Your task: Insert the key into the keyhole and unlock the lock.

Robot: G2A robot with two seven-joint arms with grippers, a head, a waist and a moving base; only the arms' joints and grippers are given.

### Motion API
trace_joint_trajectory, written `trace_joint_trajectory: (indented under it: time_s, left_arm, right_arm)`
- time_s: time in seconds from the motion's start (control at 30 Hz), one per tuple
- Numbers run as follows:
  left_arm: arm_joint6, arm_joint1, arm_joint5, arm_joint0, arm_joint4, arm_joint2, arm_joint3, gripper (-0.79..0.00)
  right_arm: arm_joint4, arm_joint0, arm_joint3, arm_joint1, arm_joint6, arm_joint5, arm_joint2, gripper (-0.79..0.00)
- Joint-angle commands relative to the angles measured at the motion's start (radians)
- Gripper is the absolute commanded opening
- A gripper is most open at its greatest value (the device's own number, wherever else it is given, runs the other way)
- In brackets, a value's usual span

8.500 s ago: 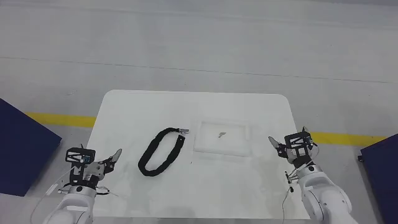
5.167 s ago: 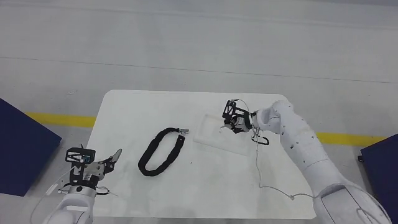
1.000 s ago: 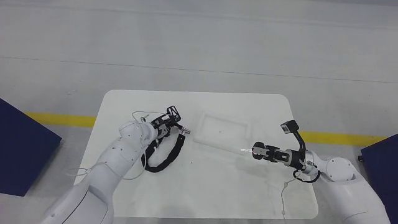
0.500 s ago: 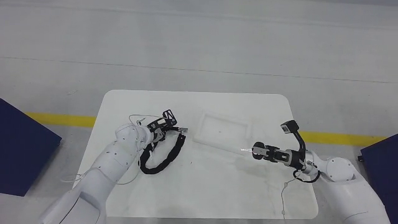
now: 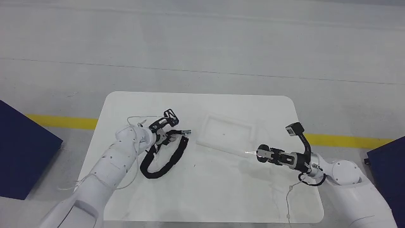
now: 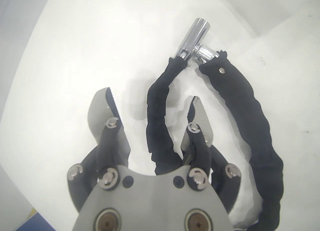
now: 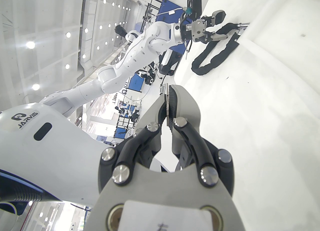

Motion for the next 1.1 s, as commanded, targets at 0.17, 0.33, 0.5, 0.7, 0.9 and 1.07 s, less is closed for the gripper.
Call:
trace_joint_trajectory:
  time_s: [0.17, 0.33, 0.5, 0.7, 0.9, 1.07]
  left_arm:
    - [-0.002, -0.015, 0.001, -0.003, -0.061, -0.01, 0.029, -0.145]
    - [0.009, -0.028, -0.007, -0.011, -0.091, -0.008, 0.086, -0.308]
    - [0.025, -0.04, -0.009, -0.025, -0.11, -0.007, 0.144, -0.44]
    - [0.029, -0.05, -0.02, -0.046, -0.125, -0.006, 0.188, -0.557]
    - [0.019, -0.059, -0.029, -0.059, -0.133, -0.002, 0.212, -0.486]
    - [0.031, -0.066, -0.03, -0.062, -0.137, 0.001, 0.222, -0.44]
  right_arm:
    - [0.0, 0.0, 0.0, 0.0, 0.0, 0.0, 0.0, -0.785]
    - [0.0, 0.0, 0.0, 0.0, 0.0, 0.0, 0.0, -0.785]
    - [0.0, 0.0, 0.0, 0.0, 0.0, 0.0, 0.0, -0.785]
    - [0.0, 0.0, 0.0, 0.0, 0.0, 0.0, 0.0, -0.785]
    - [0.0, 0.0, 0.0, 0.0, 0.0, 0.0, 0.0, -0.785]
    - [0.0, 0.0, 0.0, 0.0, 0.0, 0.0, 0.0, -0.785]
